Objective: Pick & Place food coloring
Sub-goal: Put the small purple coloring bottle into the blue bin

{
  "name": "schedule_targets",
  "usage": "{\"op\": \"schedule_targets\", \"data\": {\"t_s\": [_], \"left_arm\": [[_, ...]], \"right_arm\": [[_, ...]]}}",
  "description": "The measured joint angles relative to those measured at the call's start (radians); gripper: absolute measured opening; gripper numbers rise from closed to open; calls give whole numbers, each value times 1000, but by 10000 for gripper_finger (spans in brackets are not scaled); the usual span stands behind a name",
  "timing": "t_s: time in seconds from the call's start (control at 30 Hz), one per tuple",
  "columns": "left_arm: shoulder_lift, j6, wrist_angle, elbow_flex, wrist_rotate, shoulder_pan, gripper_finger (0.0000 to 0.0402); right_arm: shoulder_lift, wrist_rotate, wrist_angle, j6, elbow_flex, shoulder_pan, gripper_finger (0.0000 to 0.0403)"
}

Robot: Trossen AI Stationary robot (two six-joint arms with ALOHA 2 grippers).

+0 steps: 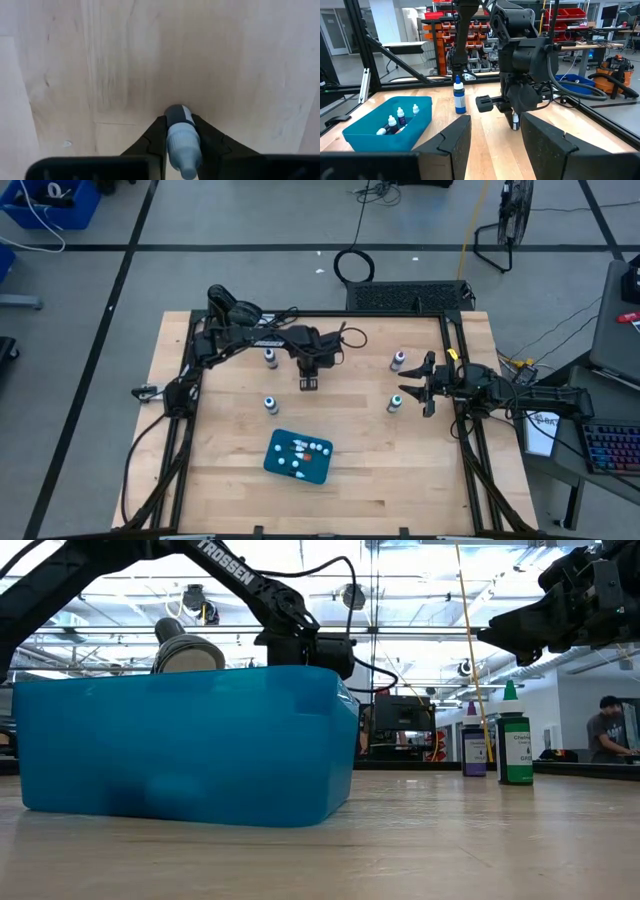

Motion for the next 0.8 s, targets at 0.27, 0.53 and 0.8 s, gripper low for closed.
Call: {"op": "schedule_targets", "data": {"t_s": [0.27,0.53,0.8], "left_arm": [[-106,-76,-183,-1,-18,-106,62],[-322,-351,-319,0,-41,-382,62],[-357,-640,-336,-46,-124,-629,62]], "right_arm": [[0,0,0,0,0,0,160],[0,0,0,0,0,0,160],[0,0,1,0,0,0,160]]}}
